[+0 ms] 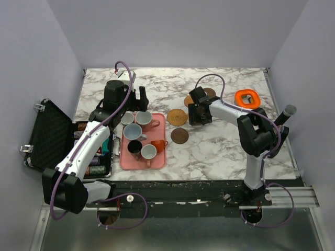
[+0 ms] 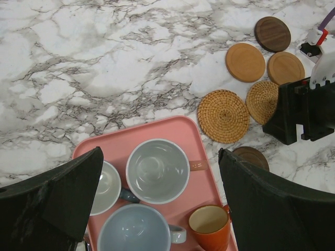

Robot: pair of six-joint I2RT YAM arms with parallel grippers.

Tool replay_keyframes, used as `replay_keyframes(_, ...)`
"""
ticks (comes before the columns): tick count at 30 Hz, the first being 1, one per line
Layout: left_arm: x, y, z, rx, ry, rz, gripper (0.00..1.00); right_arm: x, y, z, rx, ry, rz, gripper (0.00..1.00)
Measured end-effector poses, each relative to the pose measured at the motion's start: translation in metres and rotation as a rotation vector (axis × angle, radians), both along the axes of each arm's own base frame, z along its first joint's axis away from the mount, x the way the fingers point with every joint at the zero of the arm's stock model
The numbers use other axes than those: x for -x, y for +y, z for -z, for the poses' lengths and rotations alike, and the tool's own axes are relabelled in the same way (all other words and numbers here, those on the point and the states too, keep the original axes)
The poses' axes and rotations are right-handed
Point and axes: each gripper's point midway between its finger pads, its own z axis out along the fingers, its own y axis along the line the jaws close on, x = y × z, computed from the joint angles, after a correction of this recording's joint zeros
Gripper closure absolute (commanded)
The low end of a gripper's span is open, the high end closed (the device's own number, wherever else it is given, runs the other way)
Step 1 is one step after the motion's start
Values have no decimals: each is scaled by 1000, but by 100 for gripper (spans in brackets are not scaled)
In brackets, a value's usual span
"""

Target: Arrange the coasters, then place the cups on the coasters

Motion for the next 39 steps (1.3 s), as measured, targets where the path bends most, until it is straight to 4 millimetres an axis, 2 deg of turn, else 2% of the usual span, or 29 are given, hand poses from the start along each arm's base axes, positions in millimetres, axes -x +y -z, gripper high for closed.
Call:
replay_keyframes(5, 0, 0, 0, 0, 0, 0, 1, -8, 3, -1, -3, -9, 2, 28)
replay_keyframes(15, 0, 0, 0, 0, 0, 0, 1, -5, 0, -8, 5, -10, -30, 21)
replay_keyframes(18, 0, 0, 0, 0, 0, 0, 1, -2, 3, -29, -21, -37, -66, 19)
replay_keyframes(23, 0, 0, 0, 0, 0, 0, 1, 8, 15, -85, -99, -145, -137, 16)
replay_keyframes(26, 0, 0, 0, 0, 0, 0, 1, 21, 33, -98, -133, -172, -199, 15)
replay_keyframes(33, 0, -1, 0, 0, 0, 2, 1, 69, 75, -69, -113, -96, -321, 14)
replay_keyframes(36, 0, -1, 0, 0, 1, 2, 1, 81, 89, -60, -101, -91, -348, 16)
replay_keyframes(39, 0, -2, 2, -1, 4, 4, 1, 86, 102, -55, -95, -103, -375, 23)
